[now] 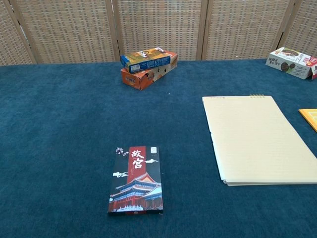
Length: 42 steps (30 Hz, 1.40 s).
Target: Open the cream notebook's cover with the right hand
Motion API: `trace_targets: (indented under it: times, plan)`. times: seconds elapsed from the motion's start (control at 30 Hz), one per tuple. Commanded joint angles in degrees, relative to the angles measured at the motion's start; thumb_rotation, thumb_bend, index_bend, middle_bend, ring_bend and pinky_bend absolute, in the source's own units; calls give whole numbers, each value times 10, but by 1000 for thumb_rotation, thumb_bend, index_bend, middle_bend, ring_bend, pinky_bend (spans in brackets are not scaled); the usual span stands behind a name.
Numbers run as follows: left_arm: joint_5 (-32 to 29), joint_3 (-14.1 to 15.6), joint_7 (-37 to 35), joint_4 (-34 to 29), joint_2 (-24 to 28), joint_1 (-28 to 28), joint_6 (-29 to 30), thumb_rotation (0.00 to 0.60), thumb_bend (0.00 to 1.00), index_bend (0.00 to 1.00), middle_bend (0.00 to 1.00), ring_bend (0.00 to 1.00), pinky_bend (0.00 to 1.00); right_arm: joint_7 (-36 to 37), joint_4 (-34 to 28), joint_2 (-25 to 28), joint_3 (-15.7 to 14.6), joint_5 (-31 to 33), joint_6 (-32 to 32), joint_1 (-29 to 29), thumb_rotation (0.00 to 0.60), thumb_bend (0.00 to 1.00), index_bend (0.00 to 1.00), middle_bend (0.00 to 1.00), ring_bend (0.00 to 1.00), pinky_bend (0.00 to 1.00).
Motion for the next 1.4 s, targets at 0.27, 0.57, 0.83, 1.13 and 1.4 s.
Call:
trace_targets:
  times: [0.27, 0.57, 0.83, 1.13, 1.4]
  plan:
    - [-3, -2, -2, -2, 1, -1, -4, 600, 0, 0, 0, 0, 0, -1, 0, 0, -1, 2, -5, 2, 600, 0, 0, 0, 0, 0]
    - [-5, -3, -3, -2, 1, -2, -5, 600, 0, 0, 0, 0, 0, -9, 2, -2, -10, -9, -32, 14, 600, 0, 0, 0, 0, 0]
    - [-18, -9, 16, -11, -3, -6, -17, 600, 0, 0, 0, 0, 0, -30, 58, -32, -23, -49, -131, 81, 600, 82, 0, 0, 0, 0]
    - [-28, -12, 26, -17, -4, -10, -30, 600, 0, 0, 0, 0, 0, -52, 105, -81, -24, -53, -199, 127, 600, 260, 10, 0, 0, 0]
    - [-29, -12, 18, -17, -1, -10, -30, 600, 0, 0, 0, 0, 0, -75, 150, -124, -23, -44, -219, 142, 600, 279, 20, 0, 0, 0]
